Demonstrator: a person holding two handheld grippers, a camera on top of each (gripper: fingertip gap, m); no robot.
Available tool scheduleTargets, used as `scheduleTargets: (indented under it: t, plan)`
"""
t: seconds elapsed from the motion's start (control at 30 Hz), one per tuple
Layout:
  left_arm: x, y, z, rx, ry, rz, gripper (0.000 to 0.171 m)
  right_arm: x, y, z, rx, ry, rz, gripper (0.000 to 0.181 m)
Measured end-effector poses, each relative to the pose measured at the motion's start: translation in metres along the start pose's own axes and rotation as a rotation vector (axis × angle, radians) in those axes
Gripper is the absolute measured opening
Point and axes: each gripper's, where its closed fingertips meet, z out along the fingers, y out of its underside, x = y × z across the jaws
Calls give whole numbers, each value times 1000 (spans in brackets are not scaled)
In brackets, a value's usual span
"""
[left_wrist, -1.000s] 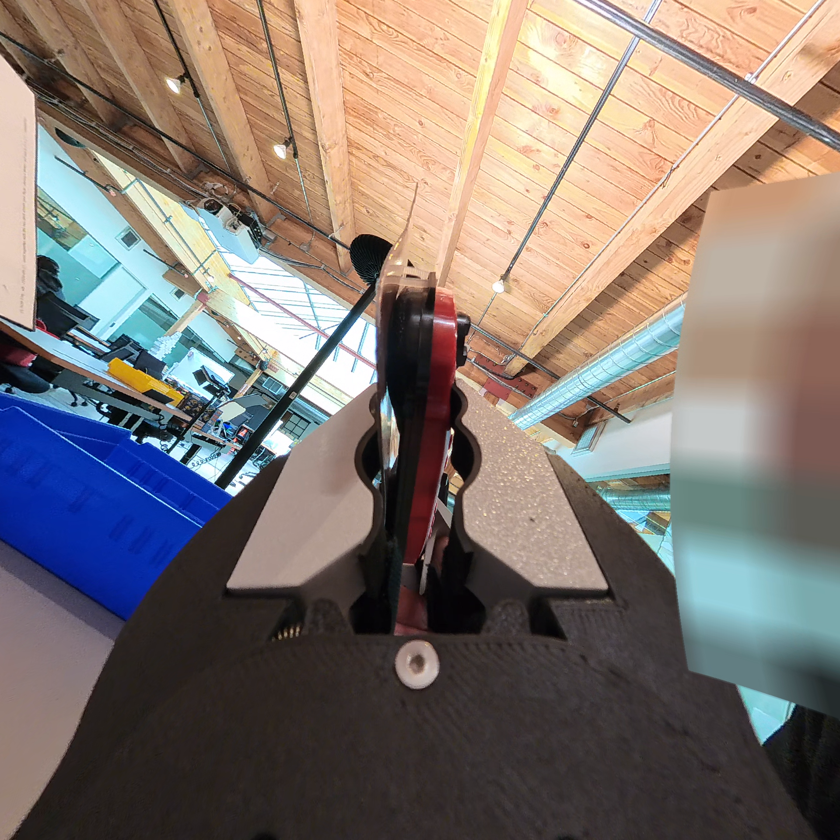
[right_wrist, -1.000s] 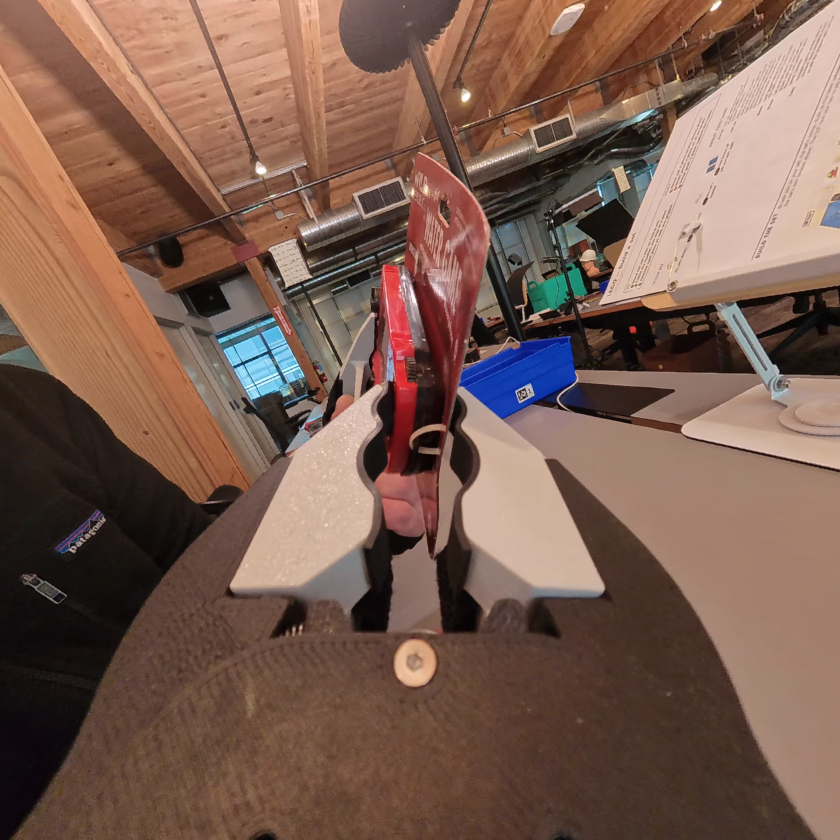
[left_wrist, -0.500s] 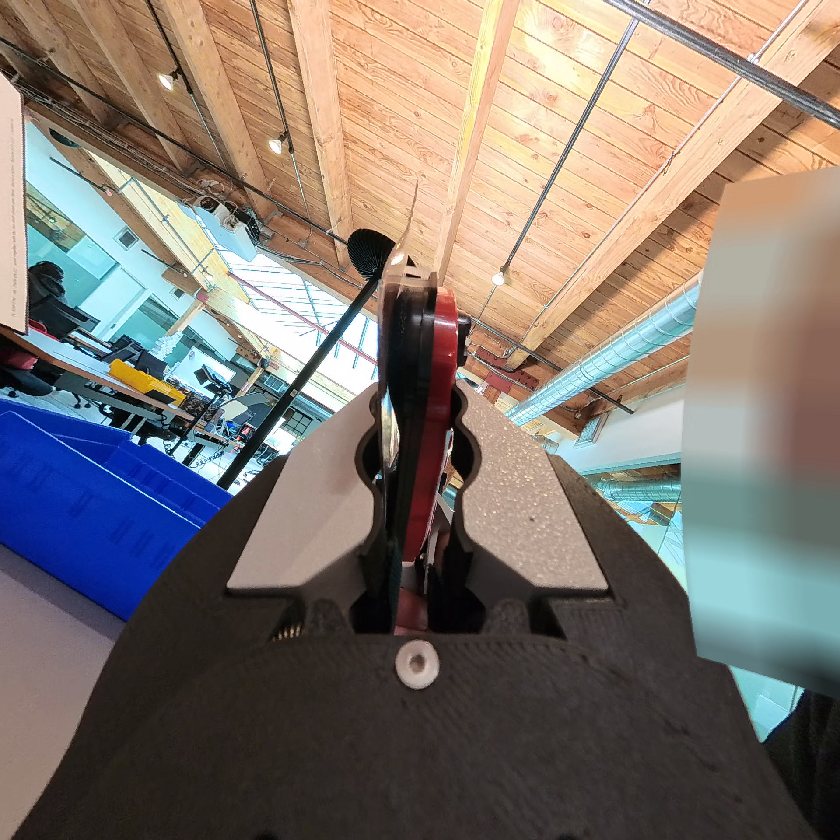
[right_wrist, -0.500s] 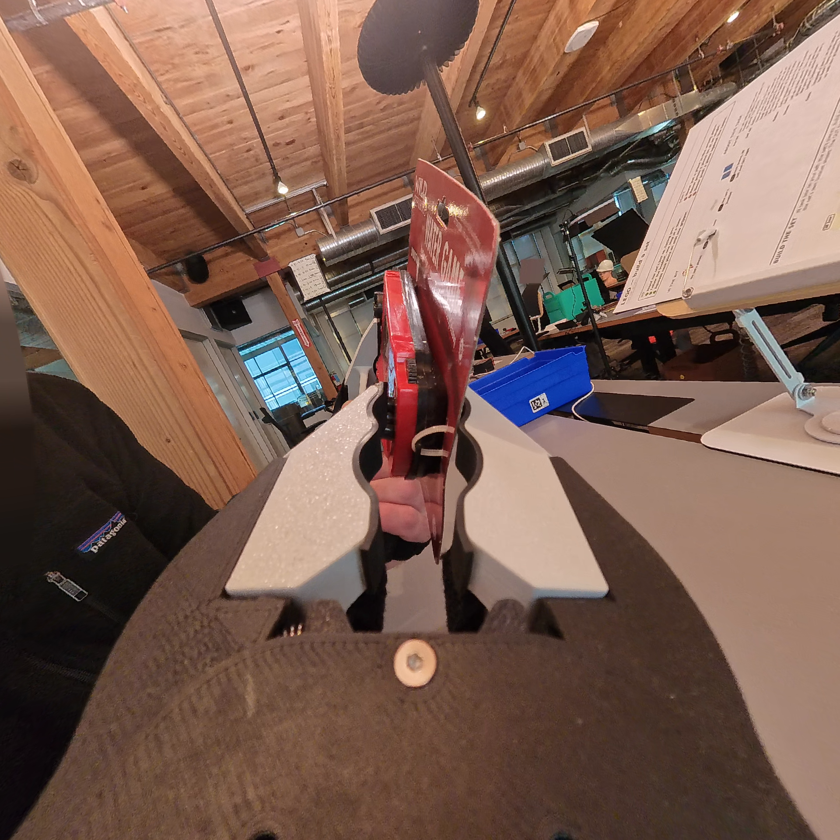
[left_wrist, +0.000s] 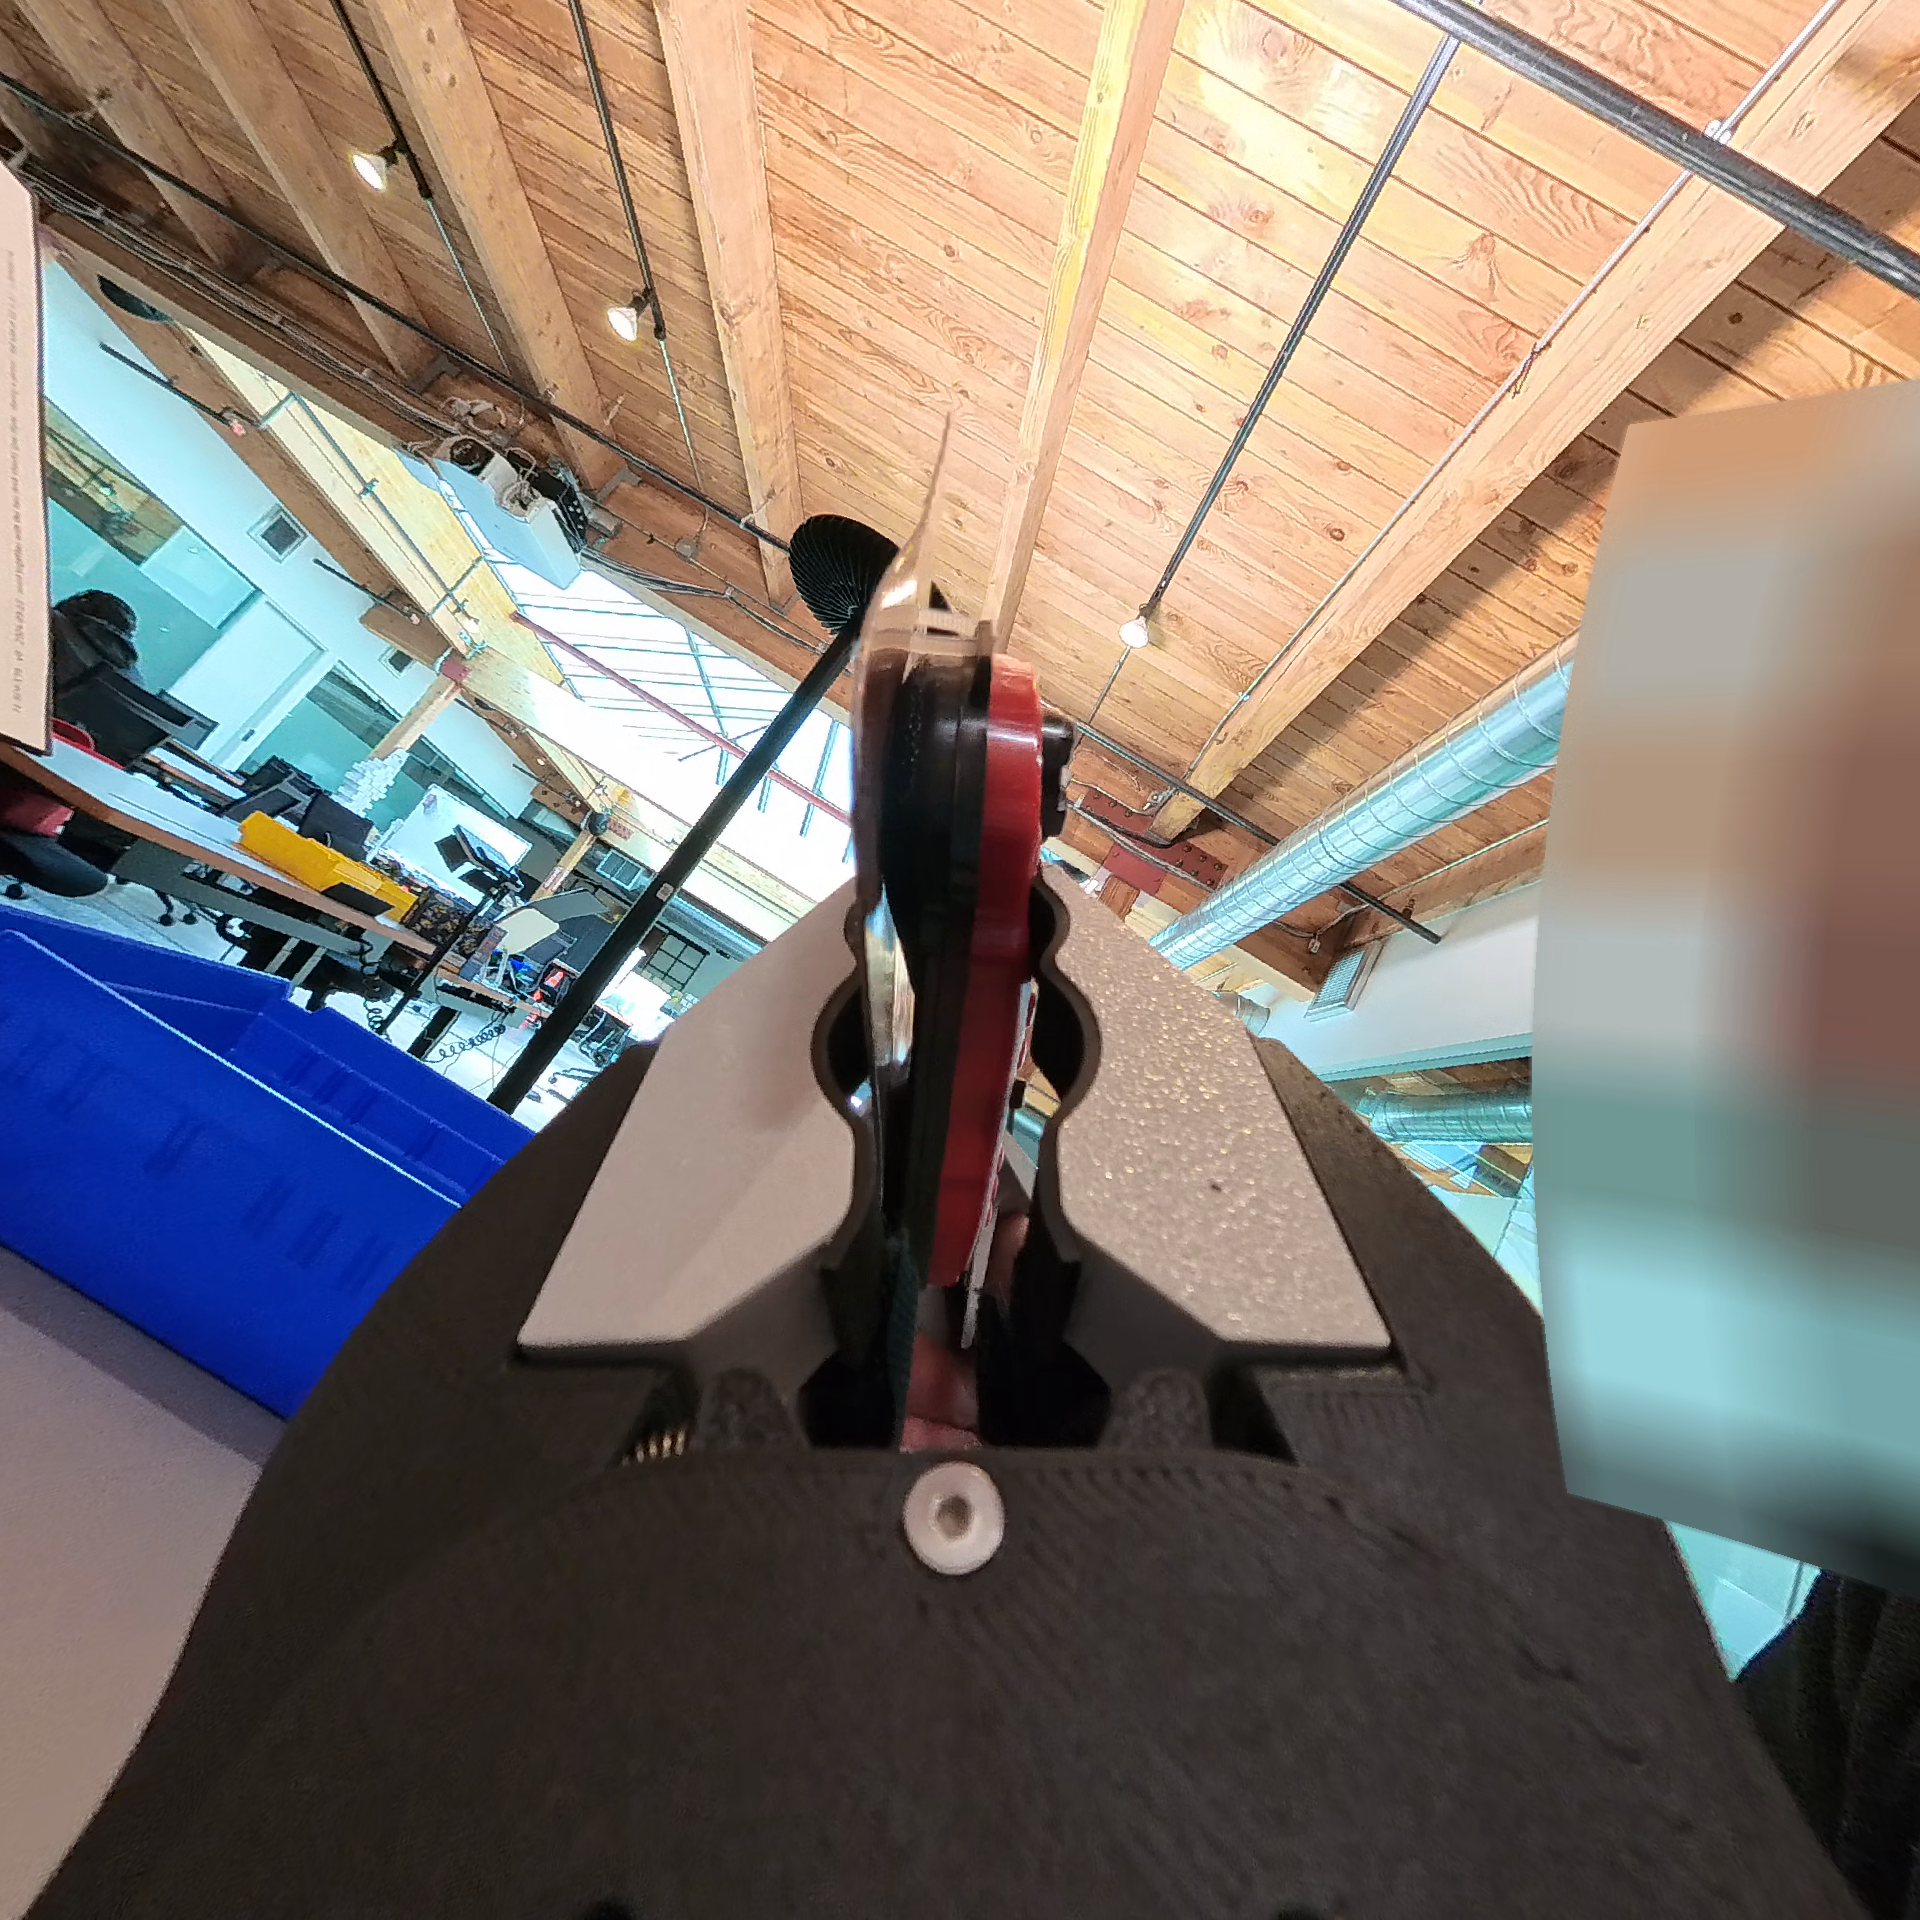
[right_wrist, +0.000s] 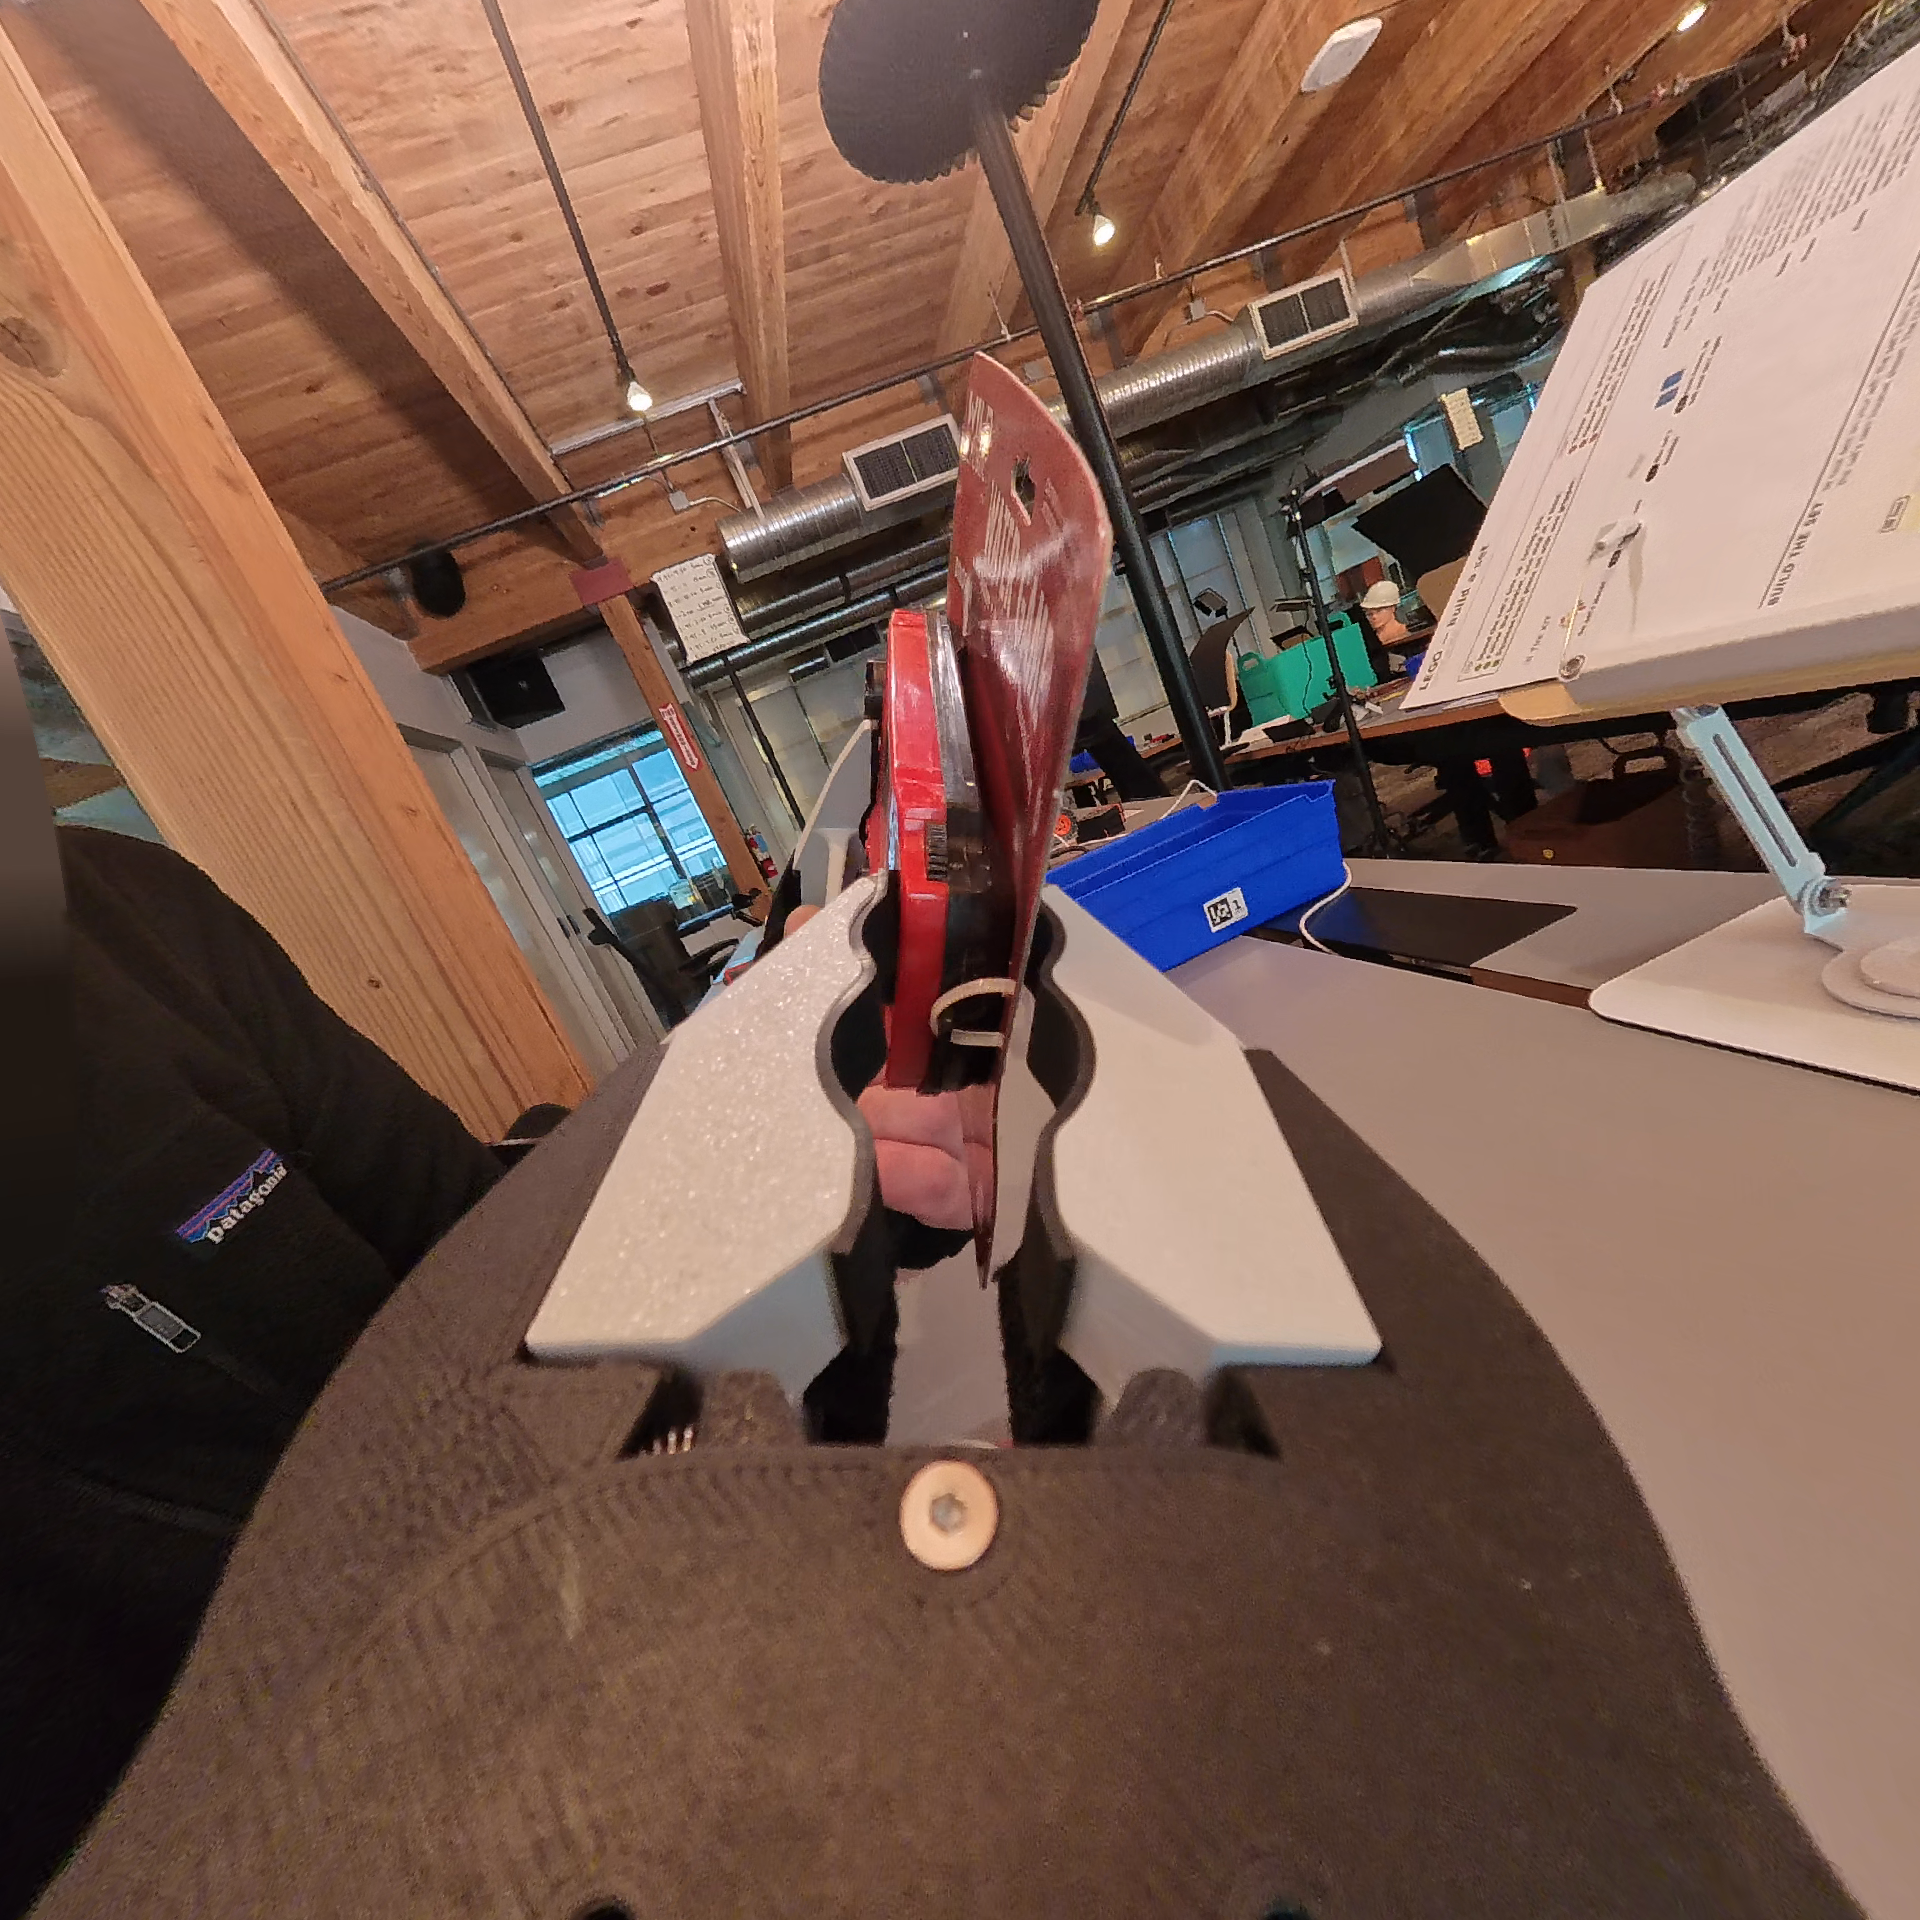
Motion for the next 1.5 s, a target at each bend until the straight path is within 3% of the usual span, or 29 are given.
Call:
scheduleTargets:
  t: [0.93, 1.3, 1.5]
  plan:
    - [2, 5, 2, -12, 4, 1, 23, -2, 2, 3, -2, -7, -7, 24]
    - [-9, -13, -6, 83, -18, -103, 23, -4, 11, 9, -56, 29, 0, 39]
    - [-14, -18, -10, 117, -46, -123, 23, 5, 14, 19, -35, 89, 49, 30]
